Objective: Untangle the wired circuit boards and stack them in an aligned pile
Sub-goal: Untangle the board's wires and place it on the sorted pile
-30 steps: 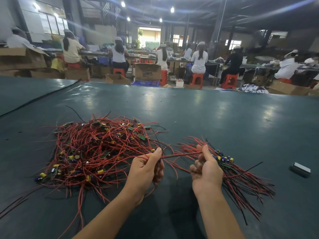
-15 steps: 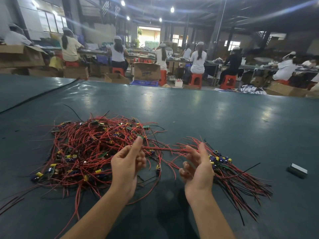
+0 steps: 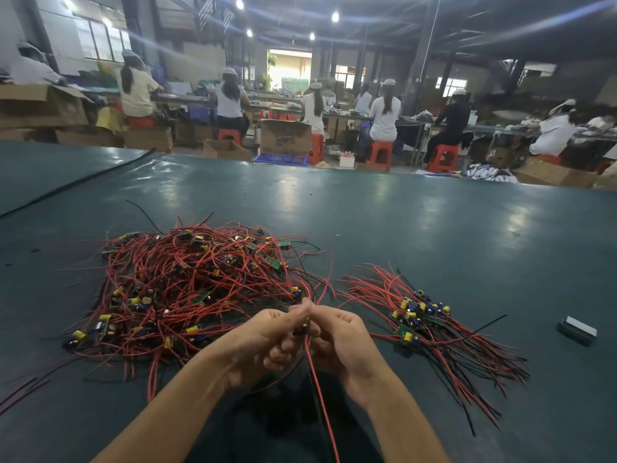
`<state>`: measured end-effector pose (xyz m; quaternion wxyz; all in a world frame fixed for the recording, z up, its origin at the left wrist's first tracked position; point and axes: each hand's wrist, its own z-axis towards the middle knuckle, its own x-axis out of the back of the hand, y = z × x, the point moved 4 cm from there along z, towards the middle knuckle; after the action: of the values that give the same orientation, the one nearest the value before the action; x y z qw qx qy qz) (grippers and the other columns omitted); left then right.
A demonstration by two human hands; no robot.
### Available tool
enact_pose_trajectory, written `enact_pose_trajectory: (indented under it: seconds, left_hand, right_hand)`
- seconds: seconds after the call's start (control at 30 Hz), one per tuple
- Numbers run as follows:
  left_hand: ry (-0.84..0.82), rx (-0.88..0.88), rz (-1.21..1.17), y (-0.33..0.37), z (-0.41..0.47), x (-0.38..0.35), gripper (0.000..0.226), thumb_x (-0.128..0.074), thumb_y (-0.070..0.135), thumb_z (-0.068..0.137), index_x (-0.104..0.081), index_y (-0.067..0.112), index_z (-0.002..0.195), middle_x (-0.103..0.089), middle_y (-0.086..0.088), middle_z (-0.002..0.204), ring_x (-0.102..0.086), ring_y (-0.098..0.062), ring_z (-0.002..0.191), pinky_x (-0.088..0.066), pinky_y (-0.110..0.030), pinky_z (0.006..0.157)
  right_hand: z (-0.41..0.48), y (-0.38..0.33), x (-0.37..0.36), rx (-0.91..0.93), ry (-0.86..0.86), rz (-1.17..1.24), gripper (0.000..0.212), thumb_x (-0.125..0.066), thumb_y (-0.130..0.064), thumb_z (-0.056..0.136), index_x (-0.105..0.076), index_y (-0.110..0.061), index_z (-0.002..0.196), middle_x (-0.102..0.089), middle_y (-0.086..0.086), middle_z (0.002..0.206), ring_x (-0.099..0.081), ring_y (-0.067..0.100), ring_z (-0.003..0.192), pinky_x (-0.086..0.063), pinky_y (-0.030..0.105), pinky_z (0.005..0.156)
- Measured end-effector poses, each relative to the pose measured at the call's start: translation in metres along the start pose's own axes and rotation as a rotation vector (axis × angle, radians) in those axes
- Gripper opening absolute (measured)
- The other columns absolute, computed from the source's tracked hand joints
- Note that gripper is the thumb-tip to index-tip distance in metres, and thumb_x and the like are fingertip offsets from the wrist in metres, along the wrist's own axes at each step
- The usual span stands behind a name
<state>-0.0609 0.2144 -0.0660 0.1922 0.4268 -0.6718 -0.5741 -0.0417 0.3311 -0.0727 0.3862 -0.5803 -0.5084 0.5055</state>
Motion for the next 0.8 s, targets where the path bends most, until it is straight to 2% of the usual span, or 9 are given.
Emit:
enact_pose_trajectory:
  seconds: [0.03,0.1,0.2,0.27,0.37,0.5,0.6,0.67,0.8]
  left_hand:
    - [0.022,0.013,0.014,-0.001,0.001,0.001,0.044,-0.065,0.058,0.065,-0.065,0.018,0.048,-0.039,0.008,0.04,-0.032,0.0,0.029,-0.024,-0.011,0.03]
    - [0.06,0.029,0.001,-0.002,0.003,0.002,0.046,-0.065,0.066,0.061,-0.06,0.021,0.054,-0.039,0.006,0.042,-0.033,-0.003,0.03,-0.026,-0.012,0.031]
    - [0.063,0.038,-0.197,-0.002,0.008,0.001,0.052,-0.058,0.067,0.071,-0.054,0.017,0.055,-0.041,0.004,0.044,-0.037,-0.005,0.031,-0.03,-0.014,0.031]
    - [0.088,0.016,-0.386,-0.003,0.012,-0.004,0.042,-0.058,0.053,0.075,-0.058,0.014,0.059,-0.046,0.002,0.046,-0.04,-0.007,0.032,-0.031,-0.014,0.031]
    - [0.158,-0.143,-0.219,-0.012,0.016,-0.008,0.025,-0.074,0.036,0.069,-0.06,0.015,0.07,-0.05,-0.005,0.06,-0.045,-0.008,0.042,-0.035,-0.017,0.038]
    - [0.189,-0.343,-0.1,-0.013,0.013,-0.012,0.033,-0.081,0.05,0.069,-0.067,0.02,0.068,-0.064,-0.008,0.068,-0.061,-0.02,0.06,-0.048,-0.026,0.056]
    - [0.362,-0.425,-0.07,-0.01,0.012,-0.01,0.043,-0.07,0.059,0.068,-0.077,0.022,0.088,-0.076,-0.012,0.09,-0.072,-0.027,0.087,-0.057,-0.035,0.078]
    - [0.429,-0.481,-0.1,-0.008,0.011,-0.009,0.048,-0.068,0.058,0.067,-0.078,0.016,0.089,-0.075,-0.016,0.091,-0.072,-0.03,0.087,-0.058,-0.038,0.078]
    - [0.495,-0.428,-0.214,-0.007,0.01,-0.005,0.039,-0.07,0.049,0.069,-0.078,0.014,0.083,-0.076,-0.014,0.087,-0.074,-0.027,0.079,-0.059,-0.035,0.068]
  right_hand:
    - [0.0,0.001,0.0,-0.002,0.001,0.037,0.063,-0.078,-0.053,0.061,-0.071,-0.001,0.096,-0.046,-0.006,0.055,-0.035,0.011,0.051,-0.028,0.026,0.054]
    - [-0.001,0.001,-0.002,0.0,-0.009,0.134,0.045,-0.079,-0.045,0.065,-0.074,-0.007,0.09,-0.059,0.002,0.065,-0.047,0.016,0.058,-0.038,0.03,0.059]
    - [-0.001,-0.001,0.0,0.014,0.071,0.315,0.028,-0.078,-0.032,0.069,-0.076,-0.01,0.087,-0.07,0.012,0.084,-0.06,0.023,0.07,-0.047,0.033,0.065]
    - [-0.001,-0.004,0.002,0.062,0.15,0.443,0.023,-0.079,-0.03,0.066,-0.078,-0.012,0.08,-0.068,0.005,0.076,-0.056,0.012,0.059,-0.045,0.024,0.053]
    - [-0.004,-0.009,0.002,0.132,0.208,0.511,0.013,-0.077,-0.029,0.067,-0.078,-0.016,0.069,-0.069,0.001,0.069,-0.053,0.007,0.051,-0.04,0.019,0.042]
    - [-0.008,-0.008,-0.004,0.187,0.261,0.379,0.018,-0.078,-0.035,0.068,-0.08,-0.018,0.076,-0.062,0.003,0.061,-0.054,0.016,0.055,-0.045,0.028,0.053]
    - [-0.009,-0.007,-0.009,0.199,0.27,0.333,0.017,-0.075,-0.035,0.068,-0.081,-0.021,0.076,-0.074,0.004,0.077,-0.066,0.018,0.069,-0.055,0.029,0.062]
    - [-0.009,-0.005,-0.013,0.189,0.249,0.306,0.02,-0.074,-0.035,0.066,-0.081,-0.021,0.077,-0.077,0.005,0.08,-0.07,0.013,0.067,-0.058,0.026,0.059]
    - [-0.007,-0.002,-0.014,0.152,0.218,0.364,0.028,-0.077,-0.025,0.065,-0.08,-0.01,0.089,-0.076,0.017,0.095,-0.073,0.028,0.082,-0.061,0.035,0.069]
